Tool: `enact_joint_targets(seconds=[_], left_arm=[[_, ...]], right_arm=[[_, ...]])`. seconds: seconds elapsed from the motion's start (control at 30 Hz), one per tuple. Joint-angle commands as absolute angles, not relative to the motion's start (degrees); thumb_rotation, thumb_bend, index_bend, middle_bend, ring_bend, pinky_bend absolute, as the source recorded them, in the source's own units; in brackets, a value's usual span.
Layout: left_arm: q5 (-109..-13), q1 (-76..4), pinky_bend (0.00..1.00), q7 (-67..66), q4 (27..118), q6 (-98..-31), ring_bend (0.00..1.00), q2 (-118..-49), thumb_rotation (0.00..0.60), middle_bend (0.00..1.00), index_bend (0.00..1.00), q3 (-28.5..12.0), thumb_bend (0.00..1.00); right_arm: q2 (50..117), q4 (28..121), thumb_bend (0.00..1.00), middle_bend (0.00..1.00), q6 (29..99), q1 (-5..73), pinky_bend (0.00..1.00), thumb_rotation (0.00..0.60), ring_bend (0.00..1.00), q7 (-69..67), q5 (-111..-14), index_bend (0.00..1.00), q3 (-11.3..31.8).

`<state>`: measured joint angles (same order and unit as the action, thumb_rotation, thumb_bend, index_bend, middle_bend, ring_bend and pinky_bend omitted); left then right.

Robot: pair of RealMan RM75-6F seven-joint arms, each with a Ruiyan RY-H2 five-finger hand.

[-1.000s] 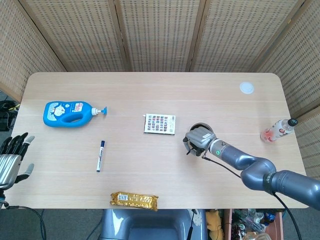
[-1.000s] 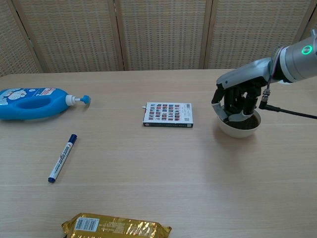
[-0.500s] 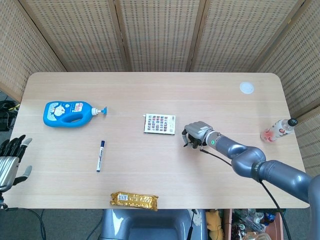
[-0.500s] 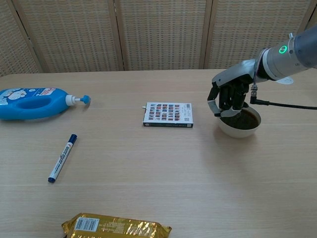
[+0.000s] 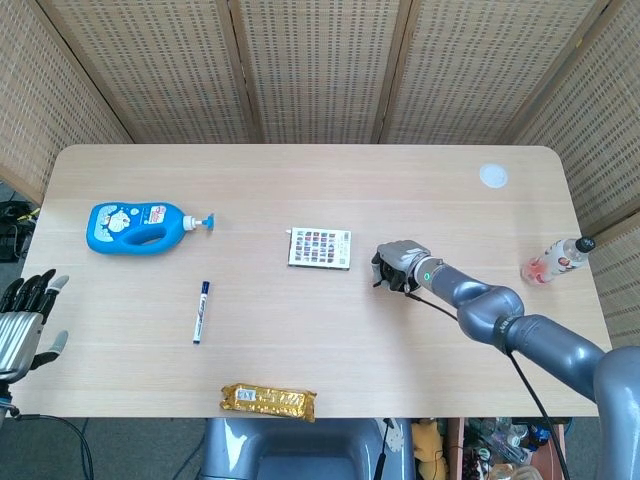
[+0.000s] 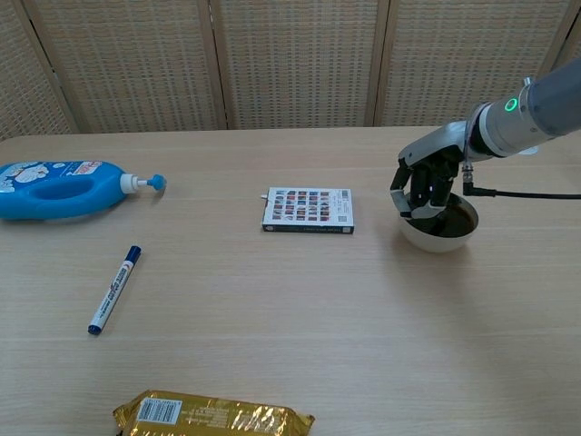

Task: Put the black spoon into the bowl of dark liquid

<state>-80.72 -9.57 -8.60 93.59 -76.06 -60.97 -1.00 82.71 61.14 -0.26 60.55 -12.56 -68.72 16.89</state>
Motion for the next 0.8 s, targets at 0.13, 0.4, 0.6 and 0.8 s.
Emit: enact_joint_targets(seconds=[0.13, 0.4, 0.6, 0.8], left_arm=[[-80.6, -9.9, 0.0, -8.9, 93.7, -75.6, 0.0, -61.1, 0.6, 0.0, 0.0, -1.1, 0.41], [-80.4, -10.0, 0.0, -8.6, 93.3, -75.4, 0.0, -61.4, 0.6, 0.0, 0.0, -1.1, 0.41], [-79.7, -9.4, 0.0, -8.2, 92.8, -75.4, 0.0, -61.5, 0.6, 0.0, 0.0, -0.9, 0.41], [-79.5, -9.1, 0.0, -8.1, 92.8, -75.5, 0.0, -61.4, 0.6, 0.0, 0.0, -0.8, 0.41]], right_arm=[[83.0, 60.9, 0.67, 0.84, -2.1, 59.5, 0.71, 0.6, 0.74, -11.0, -69.2, 0.63, 17.7], [83.9, 60.8, 0.67, 0.84, -2.8, 59.4, 0.71, 0.6, 0.74, -9.5, -68.8, 0.63, 19.4], [85.7, 57.9, 0.67, 0.84, -3.6, 60.5, 0.71, 0.6, 0.74, -8.9, -68.1, 0.63, 20.9], [87.1, 54.4, 0.67, 0.84, -4.8, 61.1, 0.71, 0.6, 0.74, -8.2, -67.3, 0.63, 21.8]])
